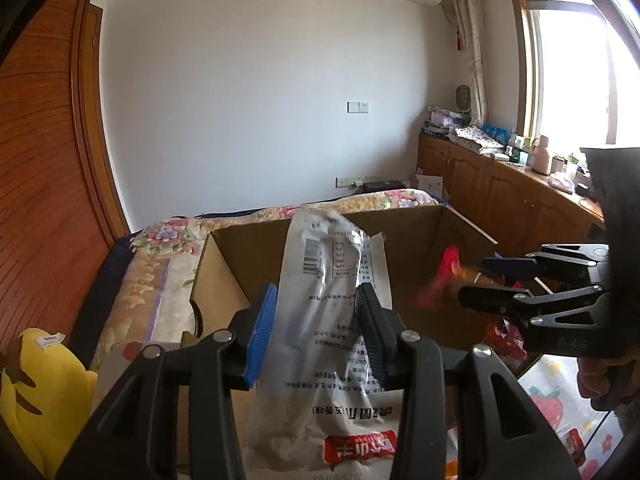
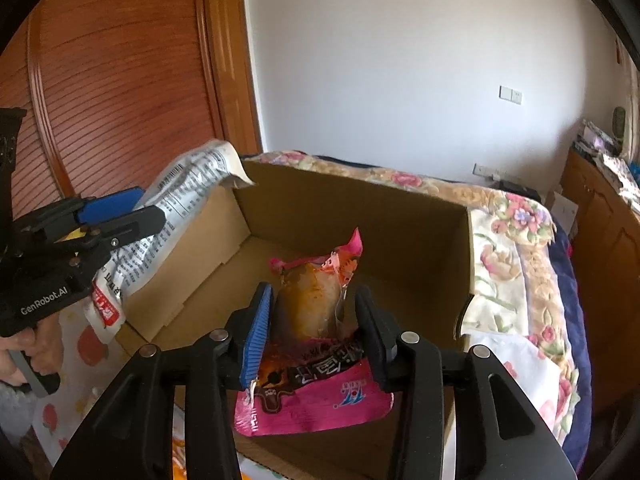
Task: Organize snacks
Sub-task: 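Open the left gripper dropping the white packet while the right gripper releases the pink packet into the box, then move both grippers back to the snacks and lower toward the packets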
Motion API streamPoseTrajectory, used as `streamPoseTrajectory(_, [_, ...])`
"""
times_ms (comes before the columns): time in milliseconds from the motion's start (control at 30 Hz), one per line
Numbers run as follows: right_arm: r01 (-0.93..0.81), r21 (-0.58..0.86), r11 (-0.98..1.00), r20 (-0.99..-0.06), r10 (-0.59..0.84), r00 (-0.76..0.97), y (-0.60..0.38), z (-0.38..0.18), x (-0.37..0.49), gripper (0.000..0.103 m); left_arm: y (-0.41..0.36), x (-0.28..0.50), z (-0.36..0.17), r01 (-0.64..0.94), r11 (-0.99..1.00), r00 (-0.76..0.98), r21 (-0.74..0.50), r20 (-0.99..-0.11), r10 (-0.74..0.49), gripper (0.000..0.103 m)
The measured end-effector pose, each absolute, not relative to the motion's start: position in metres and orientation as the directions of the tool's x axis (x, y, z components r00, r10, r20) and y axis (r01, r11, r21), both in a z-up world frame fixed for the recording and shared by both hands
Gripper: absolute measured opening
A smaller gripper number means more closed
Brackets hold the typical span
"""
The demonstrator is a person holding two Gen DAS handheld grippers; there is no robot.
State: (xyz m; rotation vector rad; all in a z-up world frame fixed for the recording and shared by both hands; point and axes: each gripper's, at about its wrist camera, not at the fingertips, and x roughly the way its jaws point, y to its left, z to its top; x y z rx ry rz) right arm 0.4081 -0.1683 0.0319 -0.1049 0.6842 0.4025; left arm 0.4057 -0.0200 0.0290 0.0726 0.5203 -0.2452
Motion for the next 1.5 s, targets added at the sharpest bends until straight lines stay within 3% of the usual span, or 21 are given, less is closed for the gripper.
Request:
streamPoseTrajectory(167, [-0.383, 0.041, 0.923, -0.635, 0.32, 0.703, -0.17, 0.03, 0.41, 0.046, -0.019, 0.404, 0.029, 0.248, 0.969, 0.843, 0.005, -0.494, -0.214, 0.051])
streamPoseTrajectory(767, [-0.352, 0.085, 0.932, -0.622, 0.326, 0.712, -0.205, 0.048, 0.293, 0.051, -0.011, 0.291, 0.045, 0.323, 0.946, 0.835, -0.012, -0.466, -0.291, 0.055])
streamPoseTrajectory(933, [-0.325, 0.092, 0.941, -0.643, 0.305, 0.702, -0.219, 0.035, 0.254, 0.056, -0.015, 0.257, 0.038, 0.344, 0.939, 0.83, 0.0, -0.468, -0.304, 0.056])
streamPoseTrajectory(1500, [-0.321, 0.114, 0.94, -0.724, 0.3, 0.622, -0.233, -0.042, 0.218, 0.06, -0.021, 0.194, -0.023, 0.357, 0.934, 0.779, -0.031, -0.542, -0.316, 0.056])
